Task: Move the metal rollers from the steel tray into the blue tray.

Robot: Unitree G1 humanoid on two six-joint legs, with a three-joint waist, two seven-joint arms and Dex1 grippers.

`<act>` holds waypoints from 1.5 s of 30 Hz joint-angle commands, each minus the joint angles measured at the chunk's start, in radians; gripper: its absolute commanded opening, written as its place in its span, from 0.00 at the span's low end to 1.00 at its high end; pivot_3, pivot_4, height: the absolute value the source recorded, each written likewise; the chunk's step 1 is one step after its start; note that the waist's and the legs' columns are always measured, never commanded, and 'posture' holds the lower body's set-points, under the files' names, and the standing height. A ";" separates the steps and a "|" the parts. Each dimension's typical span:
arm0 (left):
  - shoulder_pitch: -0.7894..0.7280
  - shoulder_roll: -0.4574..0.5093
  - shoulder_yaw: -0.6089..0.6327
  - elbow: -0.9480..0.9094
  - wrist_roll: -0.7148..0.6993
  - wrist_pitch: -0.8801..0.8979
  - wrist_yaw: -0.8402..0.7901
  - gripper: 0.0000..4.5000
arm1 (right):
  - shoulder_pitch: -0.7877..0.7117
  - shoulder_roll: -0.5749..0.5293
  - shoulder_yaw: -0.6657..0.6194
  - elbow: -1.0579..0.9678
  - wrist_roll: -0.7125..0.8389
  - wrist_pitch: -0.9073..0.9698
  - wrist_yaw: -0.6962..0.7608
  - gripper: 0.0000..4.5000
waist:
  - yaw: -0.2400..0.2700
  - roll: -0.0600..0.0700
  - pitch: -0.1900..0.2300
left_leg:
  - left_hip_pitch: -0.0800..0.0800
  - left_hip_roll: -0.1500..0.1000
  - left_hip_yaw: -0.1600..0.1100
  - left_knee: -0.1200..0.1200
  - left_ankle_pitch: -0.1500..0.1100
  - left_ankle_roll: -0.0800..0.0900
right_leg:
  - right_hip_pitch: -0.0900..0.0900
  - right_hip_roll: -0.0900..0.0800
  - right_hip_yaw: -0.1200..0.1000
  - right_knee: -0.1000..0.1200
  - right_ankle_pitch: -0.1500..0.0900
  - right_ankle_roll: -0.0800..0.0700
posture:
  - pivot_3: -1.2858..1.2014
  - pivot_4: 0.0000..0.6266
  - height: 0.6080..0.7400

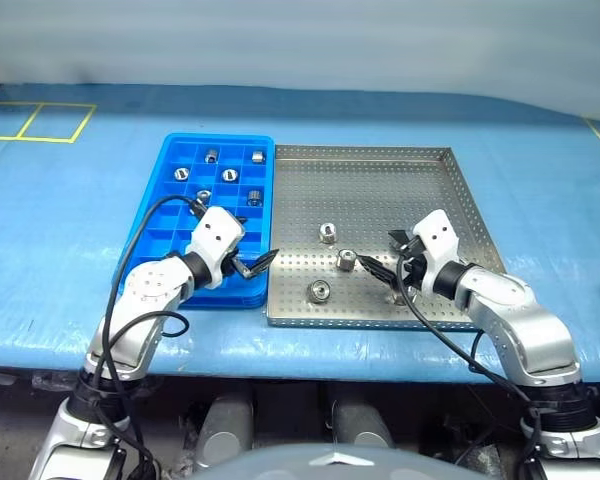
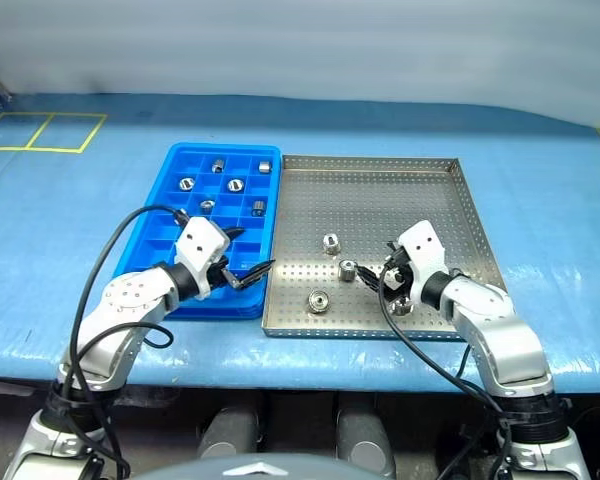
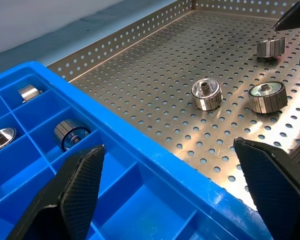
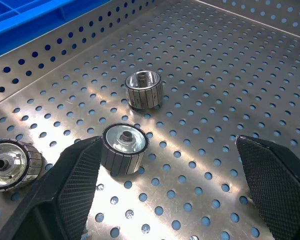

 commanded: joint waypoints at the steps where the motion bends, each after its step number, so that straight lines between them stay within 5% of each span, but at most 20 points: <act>1: 0.002 -0.017 0.044 -0.047 -0.044 -0.001 0.006 1.00 | 0.000 0.003 -0.007 -0.024 0.004 -0.023 0.004 0.99 | 0.000 0.000 0.000 | 0.000 0.000 0.000 0.000 0.000 0.000 | 0.000 0.000 0.000 0.000 0.000 0.000 | 0.56 0.24 1.00; 31: -0.014 -0.045 0.001 -0.028 -0.067 0.000 -0.013 1.00 | 0.051 0.011 -0.010 -0.078 -0.004 -0.009 -0.037 0.99 | -0.004 0.000 0.000 | 0.000 0.000 0.000 0.000 0.000 0.000 | 0.000 0.000 0.000 0.001 0.000 0.000 | 0.54 0.24 1.00; 45: -0.189 -0.050 -0.288 0.118 0.001 0.054 -0.155 1.00 | 0.109 0.004 -0.061 -0.158 -0.009 -0.008 -0.094 0.99 | -0.022 0.000 0.000 | 0.001 0.000 0.000 0.002 0.000 0.000 | 0.001 0.000 0.001 0.001 0.000 0.000 | 0.51 0.24 1.00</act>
